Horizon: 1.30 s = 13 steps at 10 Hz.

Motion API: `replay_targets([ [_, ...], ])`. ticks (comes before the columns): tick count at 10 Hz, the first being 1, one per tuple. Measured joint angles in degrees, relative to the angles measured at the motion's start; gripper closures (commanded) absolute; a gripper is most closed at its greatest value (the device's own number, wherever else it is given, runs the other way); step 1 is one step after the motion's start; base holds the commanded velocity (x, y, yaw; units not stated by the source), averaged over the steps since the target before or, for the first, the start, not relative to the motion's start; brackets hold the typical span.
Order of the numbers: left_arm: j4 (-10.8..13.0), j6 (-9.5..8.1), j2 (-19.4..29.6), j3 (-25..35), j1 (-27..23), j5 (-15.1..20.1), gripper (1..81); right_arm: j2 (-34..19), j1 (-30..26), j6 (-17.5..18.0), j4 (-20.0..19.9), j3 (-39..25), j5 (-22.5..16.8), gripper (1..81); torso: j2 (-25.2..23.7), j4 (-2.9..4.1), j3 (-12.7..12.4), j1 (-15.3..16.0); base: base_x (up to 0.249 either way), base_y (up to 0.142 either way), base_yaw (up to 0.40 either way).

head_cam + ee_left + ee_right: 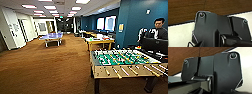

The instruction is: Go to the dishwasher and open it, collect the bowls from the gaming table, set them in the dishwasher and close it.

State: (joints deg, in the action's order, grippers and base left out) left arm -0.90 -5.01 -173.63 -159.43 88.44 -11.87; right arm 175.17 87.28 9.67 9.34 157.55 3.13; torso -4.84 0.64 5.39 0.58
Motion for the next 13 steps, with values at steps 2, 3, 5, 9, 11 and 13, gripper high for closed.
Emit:
replay_targets([
  [2,-0.04,0.0,-0.27,0.24,0.01,0.0,1.0,-0.44,0.0,0.0,0.22,0.11,-0.05,1.0,0.0,0.0,0.0,-0.02,0.121,0.0,0.0],
  [3,-0.11,0.0,-0.27,0.24,0.04,0.06,1.0,-0.39,0.01,0.0,0.37,0.09,-0.07,1.0,-0.02,0.0,0.0,-0.05,0.121,0.0,0.0],
  [5,-0.22,0.0,0.12,0.2,-0.13,0.06,1.0,0.09,-0.18,-0.02,0.48,0.06,-0.07,1.0,0.0,0.0,0.0,-0.02,0.123,0.0,0.0],
  [9,-0.24,0.0,-0.21,0.13,0.04,0.05,1.0,-0.39,-0.29,-0.2,0.83,0.09,-0.13,1.0,-0.02,0.0,0.0,-0.05,0.123,0.07,0.0],
  [11,-0.26,-0.02,-0.07,0.3,0.01,0.09,1.0,-0.22,-0.32,-0.2,0.8,0.24,-0.09,1.0,0.0,0.0,0.0,-0.05,0.123,0.112,0.0],
  [13,-0.37,-0.17,0.34,-0.11,-0.51,-0.09,1.0,0.39,-0.62,-0.22,0.83,-0.16,0.22,1.0,0.02,0.0,0.0,0.02,0.123,0.111,0.0],
])
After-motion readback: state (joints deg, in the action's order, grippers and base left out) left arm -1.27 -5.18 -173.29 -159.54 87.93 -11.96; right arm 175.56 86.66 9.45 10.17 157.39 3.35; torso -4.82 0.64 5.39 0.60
